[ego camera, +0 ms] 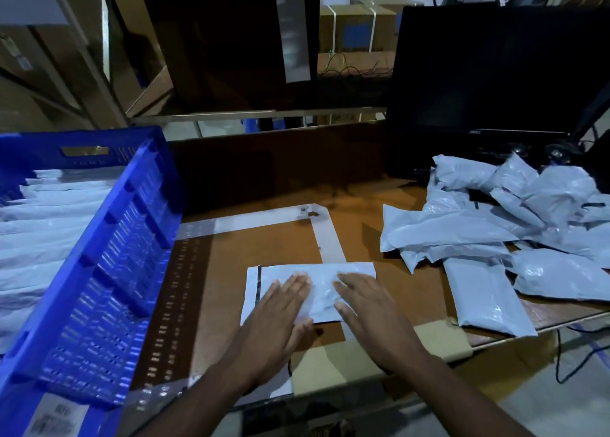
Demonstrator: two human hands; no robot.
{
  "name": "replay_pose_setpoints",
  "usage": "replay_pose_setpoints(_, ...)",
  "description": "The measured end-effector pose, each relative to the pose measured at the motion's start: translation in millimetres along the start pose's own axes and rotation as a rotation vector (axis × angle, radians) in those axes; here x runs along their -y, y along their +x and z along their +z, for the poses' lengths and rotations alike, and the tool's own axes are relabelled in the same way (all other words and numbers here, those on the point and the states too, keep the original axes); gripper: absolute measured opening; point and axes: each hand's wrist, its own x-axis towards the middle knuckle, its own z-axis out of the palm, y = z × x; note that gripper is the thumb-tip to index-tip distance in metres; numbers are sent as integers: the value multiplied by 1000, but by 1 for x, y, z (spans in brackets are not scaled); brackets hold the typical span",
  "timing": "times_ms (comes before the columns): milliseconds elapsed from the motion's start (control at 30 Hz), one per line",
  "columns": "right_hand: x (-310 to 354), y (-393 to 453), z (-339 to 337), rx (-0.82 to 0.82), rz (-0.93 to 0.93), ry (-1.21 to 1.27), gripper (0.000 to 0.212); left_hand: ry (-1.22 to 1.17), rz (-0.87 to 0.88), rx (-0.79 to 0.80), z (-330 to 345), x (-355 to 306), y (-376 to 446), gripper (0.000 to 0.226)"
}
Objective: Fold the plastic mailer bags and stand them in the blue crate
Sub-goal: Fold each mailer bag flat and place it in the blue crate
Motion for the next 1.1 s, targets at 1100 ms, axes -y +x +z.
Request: replay_pose_setpoints(1100, 0, 39, 37, -40, -71, -176, 55, 75, 24, -48, 15, 6, 33, 58)
